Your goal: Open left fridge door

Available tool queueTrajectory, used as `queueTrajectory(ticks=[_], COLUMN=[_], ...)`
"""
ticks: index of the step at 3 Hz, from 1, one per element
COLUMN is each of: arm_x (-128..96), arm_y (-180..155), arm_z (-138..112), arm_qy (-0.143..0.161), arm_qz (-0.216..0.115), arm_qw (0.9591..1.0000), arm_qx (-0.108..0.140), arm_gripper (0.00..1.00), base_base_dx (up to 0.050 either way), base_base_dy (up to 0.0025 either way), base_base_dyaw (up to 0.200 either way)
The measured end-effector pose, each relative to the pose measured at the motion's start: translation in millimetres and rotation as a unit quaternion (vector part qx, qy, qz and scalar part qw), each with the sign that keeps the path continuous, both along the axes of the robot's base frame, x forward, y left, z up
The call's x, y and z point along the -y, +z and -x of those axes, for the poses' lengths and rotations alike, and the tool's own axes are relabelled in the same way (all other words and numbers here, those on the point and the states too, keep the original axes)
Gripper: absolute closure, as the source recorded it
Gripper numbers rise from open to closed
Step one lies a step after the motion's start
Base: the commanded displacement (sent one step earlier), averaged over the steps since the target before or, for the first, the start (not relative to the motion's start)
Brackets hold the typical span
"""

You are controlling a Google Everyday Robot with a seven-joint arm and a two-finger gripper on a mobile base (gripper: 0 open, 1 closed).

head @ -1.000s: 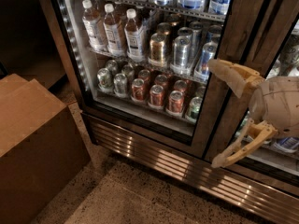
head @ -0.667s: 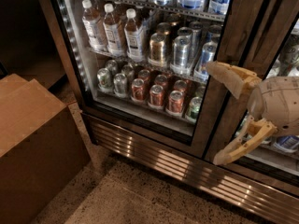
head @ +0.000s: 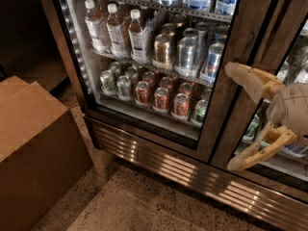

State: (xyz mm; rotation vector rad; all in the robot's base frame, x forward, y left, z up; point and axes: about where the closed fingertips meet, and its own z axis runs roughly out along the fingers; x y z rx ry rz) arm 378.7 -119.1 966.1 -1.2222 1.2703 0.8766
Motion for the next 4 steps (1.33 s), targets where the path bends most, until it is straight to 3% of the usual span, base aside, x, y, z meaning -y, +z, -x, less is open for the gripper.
queueTrajectory(ticks=[2, 3, 4], arm_x=[36, 36, 36], arm_y=[6, 6, 6], arm_z=[11, 11, 11], arm_qy=[-0.06, -0.06, -0.06], arm_qz=[-0.031, -0.031, -0.031], arm_qw=[0.9971, 0.9971, 0.9971], arm_qx=[0.035, 0.035, 0.035], arm_gripper=[0.0, 0.0, 0.0], base_base_dx=[0.0, 0.049, 0.0], base_base_dy=[0.0, 0.0, -0.00001], base_base_dyaw=[0.0, 0.0, -0.196])
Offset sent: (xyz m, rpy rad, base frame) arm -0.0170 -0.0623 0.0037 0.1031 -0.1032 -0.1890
